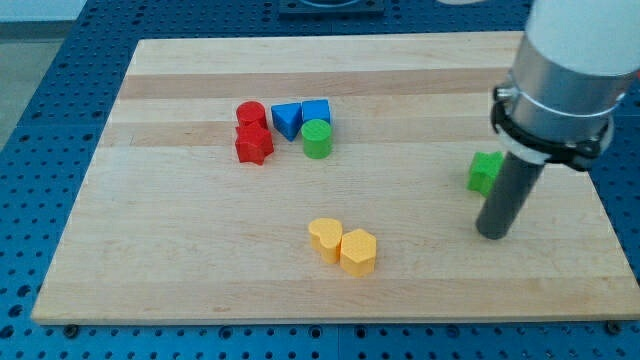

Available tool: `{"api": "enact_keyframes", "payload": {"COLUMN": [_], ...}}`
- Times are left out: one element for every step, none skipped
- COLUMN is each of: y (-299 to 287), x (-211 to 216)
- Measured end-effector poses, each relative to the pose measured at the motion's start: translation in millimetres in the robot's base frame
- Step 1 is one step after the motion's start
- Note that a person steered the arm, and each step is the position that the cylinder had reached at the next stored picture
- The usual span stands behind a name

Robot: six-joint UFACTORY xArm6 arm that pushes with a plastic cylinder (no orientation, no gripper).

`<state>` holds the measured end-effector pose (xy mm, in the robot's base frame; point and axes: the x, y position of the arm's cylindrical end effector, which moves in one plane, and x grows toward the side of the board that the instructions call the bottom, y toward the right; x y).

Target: Place the green star diagonal top right to the hexagon

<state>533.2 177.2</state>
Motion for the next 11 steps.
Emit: {"api": "enact_keyframes", "payload": {"y": [38.5, 59.9, 50.3, 31.8, 31.4, 18.0, -12.4, -32.2, -58.2, -89.8, -121.0], "x": [-11.8, -27.3, -31.2, -42.7, -67.3, -86.7, -98.4, -96.1, -92.7, -92.1, -87.3]}}
